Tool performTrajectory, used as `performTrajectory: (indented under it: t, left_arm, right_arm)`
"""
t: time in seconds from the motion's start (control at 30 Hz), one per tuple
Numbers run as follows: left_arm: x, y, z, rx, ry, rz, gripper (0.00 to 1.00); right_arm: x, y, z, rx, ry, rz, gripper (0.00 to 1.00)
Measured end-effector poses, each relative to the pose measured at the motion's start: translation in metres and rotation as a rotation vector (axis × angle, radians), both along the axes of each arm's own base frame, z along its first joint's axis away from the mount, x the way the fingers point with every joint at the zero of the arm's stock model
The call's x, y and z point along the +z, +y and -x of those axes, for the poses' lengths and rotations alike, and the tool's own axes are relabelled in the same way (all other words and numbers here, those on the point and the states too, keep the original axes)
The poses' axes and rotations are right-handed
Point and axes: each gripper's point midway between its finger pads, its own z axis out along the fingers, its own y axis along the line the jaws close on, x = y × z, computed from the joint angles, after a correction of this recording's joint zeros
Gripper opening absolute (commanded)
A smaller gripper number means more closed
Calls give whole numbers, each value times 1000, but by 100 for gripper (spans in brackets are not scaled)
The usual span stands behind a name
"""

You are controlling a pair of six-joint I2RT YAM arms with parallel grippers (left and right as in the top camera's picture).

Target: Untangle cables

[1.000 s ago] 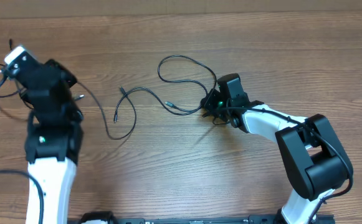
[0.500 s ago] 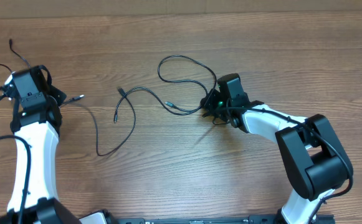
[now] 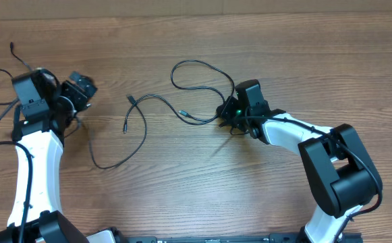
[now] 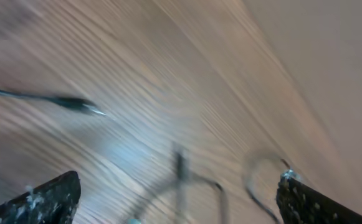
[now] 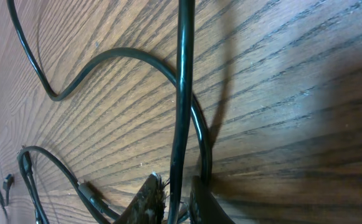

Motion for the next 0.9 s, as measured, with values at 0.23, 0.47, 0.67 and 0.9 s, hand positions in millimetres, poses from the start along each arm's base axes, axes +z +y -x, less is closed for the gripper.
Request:
performTrajectory:
  t: [0.23, 0.47, 0.67, 0.9]
  left_arm:
    - [-7, -49, 16, -169, 60, 120, 35]
    - [-34, -90, 21, -292, 165, -35, 53]
    - [-91, -117, 22, -361, 322, -148, 53]
    - [-141, -131, 25, -442, 424, -245, 52]
  right_arm:
    - [0, 0, 0, -1, -2, -1, 15]
    - [0, 0, 0, -1, -2, -1, 15]
    - [0, 0, 0, -1, -2, -1, 15]
    - [0, 0, 0, 0, -2, 0, 15]
